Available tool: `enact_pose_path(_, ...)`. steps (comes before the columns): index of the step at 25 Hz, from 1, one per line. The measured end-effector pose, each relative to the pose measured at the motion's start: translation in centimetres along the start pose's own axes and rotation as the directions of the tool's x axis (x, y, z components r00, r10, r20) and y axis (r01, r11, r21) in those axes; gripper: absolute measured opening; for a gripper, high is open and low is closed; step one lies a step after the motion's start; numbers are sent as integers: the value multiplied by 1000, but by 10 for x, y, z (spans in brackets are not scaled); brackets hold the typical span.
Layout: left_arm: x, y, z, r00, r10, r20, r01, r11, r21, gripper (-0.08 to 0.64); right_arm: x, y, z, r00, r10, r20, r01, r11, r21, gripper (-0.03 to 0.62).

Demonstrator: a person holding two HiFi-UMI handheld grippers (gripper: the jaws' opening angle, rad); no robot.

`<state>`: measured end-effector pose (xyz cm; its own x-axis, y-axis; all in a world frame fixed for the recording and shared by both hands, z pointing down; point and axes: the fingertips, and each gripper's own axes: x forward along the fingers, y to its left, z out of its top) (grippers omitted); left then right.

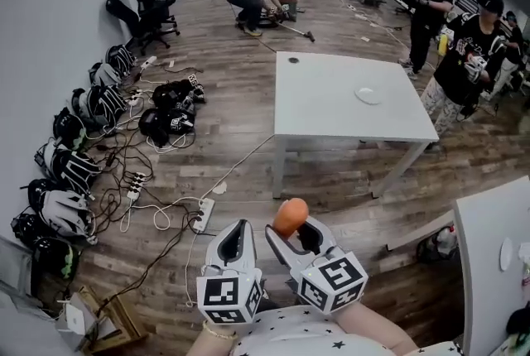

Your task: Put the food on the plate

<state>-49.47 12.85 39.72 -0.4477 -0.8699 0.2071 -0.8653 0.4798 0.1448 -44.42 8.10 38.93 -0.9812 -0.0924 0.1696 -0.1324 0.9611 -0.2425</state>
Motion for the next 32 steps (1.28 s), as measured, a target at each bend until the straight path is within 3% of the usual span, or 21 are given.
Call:
enact_pose_path(4, 18, -73, -2, 993, -119, -9, 119, 993, 20, 8, -52, -47, 8, 995, -101, 23, 101, 995, 7, 219)
enact_pose_path(7, 27, -136, -6, 975, -219, -25, 220, 974, 42, 8, -99, -83, 12, 981, -191, 46, 190, 982, 20, 218)
enact_pose_path(10, 35, -197, -16, 948, -316, -48, 318, 946, 61, 8, -147, -119, 12, 957, -281, 68, 280, 960, 32, 218)
enact_pose_path(14, 42, -277, -33, 895, -440, -77, 445, 892, 77, 8, -216, -162, 7, 909, -406, 94, 402, 914, 58, 218)
enact_pose_path(18, 43, -363, -52, 825, -557, -99, 564, 822, 75, 8, -293, -205, -2, 837, -535, 113, 529, 845, 76, 218)
enact_pose_path(24, 27, -487, -86, 702, -698, -141, 711, 700, 73, 8, -411, -251, -22, 711, -693, 122, 682, 721, 120, 218)
enact_pose_path(32, -5, -604, -107, 521, -823, -224, 852, 518, 80, 8, -537, -276, -43, 500, -859, 115, 819, 512, 259, 218)
